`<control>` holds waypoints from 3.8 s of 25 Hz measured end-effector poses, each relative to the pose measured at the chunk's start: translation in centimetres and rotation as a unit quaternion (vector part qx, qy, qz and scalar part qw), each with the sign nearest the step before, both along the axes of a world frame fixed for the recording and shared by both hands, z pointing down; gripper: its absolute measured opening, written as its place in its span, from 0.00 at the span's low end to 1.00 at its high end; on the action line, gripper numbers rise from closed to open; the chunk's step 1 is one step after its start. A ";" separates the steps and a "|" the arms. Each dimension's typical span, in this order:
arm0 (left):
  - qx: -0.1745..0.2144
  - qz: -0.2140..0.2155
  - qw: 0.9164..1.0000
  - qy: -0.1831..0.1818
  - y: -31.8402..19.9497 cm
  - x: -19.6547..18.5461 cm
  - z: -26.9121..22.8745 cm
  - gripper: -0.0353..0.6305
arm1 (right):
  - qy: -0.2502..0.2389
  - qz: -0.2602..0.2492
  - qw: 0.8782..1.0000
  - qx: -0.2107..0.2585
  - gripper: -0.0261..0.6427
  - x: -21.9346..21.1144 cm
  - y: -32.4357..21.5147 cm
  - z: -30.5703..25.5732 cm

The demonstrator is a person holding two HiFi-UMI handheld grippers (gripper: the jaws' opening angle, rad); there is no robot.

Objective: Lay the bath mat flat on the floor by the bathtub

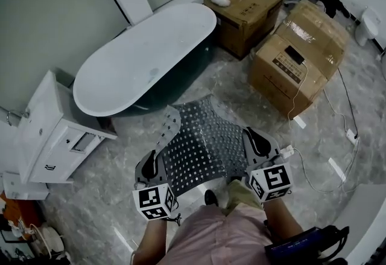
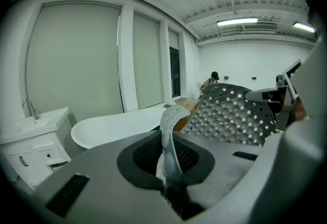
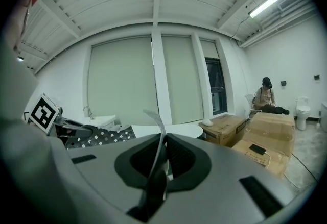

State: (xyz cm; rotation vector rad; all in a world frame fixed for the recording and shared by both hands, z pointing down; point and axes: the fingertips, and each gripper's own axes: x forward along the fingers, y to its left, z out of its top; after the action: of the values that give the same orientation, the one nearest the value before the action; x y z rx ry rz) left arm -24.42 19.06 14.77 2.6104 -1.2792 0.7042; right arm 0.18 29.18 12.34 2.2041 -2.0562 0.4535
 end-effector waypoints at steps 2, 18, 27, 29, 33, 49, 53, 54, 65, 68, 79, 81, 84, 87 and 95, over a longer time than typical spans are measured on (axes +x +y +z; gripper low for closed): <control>0.003 0.000 1.000 -0.004 -0.3 1.7 -0.1 0.12 | 0.000 -0.002 1.000 0.003 0.08 1.9 -0.5 -0.1; 0.039 -0.025 0.999 -0.011 -2.2 11.6 -2.4 0.12 | -0.005 -0.013 0.999 0.046 0.08 13.8 -3.4 -1.5; 0.026 -0.053 0.998 -0.017 -4.0 10.7 -0.9 0.12 | -0.010 -0.039 0.999 0.031 0.08 13.8 -6.8 0.1; 0.019 -0.062 0.998 -0.016 -4.9 10.6 -0.1 0.12 | -0.008 -0.047 0.999 0.025 0.08 13.7 -8.0 0.5; 0.013 -0.069 0.997 -0.016 -7.3 10.5 0.4 0.12 | -0.008 -0.063 0.998 0.016 0.08 13.2 -10.6 0.8; 0.005 -0.100 0.995 -0.008 -18.5 9.0 1.6 0.12 | 0.001 -0.085 0.996 0.010 0.08 12.7 -23.2 1.2; 0.021 -0.106 0.994 -0.001 -21.6 8.7 0.8 0.12 | 0.010 -0.088 0.996 0.027 0.08 12.5 -26.8 0.1; 0.024 -0.107 0.994 0.002 -22.4 8.4 0.6 0.12 | 0.012 -0.089 0.995 0.031 0.08 12.4 -27.6 -0.2; 0.045 -0.120 0.992 0.017 -28.9 6.8 -1.2 0.12 | 0.021 -0.101 0.993 0.053 0.08 10.4 -33.9 -1.7; 0.041 -0.129 0.991 0.013 -29.1 7.1 -0.8 0.12 | 0.018 -0.110 0.993 0.051 0.08 10.9 -35.0 -1.2; 0.033 -0.202 0.979 0.010 -29.3 9.5 -0.3 0.12 | 0.018 -0.185 0.981 0.045 0.08 13.8 -39.1 -1.0; 0.034 -0.213 0.976 0.009 -29.1 10.2 -0.4 0.12 | 0.020 -0.197 0.979 0.047 0.08 14.6 -39.6 -1.1; 0.035 -0.228 0.973 0.004 -28.5 11.1 -0.6 0.12 | 0.017 -0.213 0.976 0.050 0.08 15.5 -40.5 -1.3; 0.038 -0.247 0.968 -0.002 -28.0 11.4 -0.9 0.12 | 0.011 -0.232 0.971 0.054 0.08 15.8 -41.2 -1.3; 0.043 -0.316 0.948 -0.017 -24.5 11.4 -0.9 0.12 | -0.006 -0.300 0.952 0.057 0.08 15.2 -41.4 -0.4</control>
State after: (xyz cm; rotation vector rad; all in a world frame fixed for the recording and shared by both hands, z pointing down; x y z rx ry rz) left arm -13.04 -5.45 13.89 2.0374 -2.0406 0.5773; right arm 15.40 -12.20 11.97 1.4909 -2.6512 0.2858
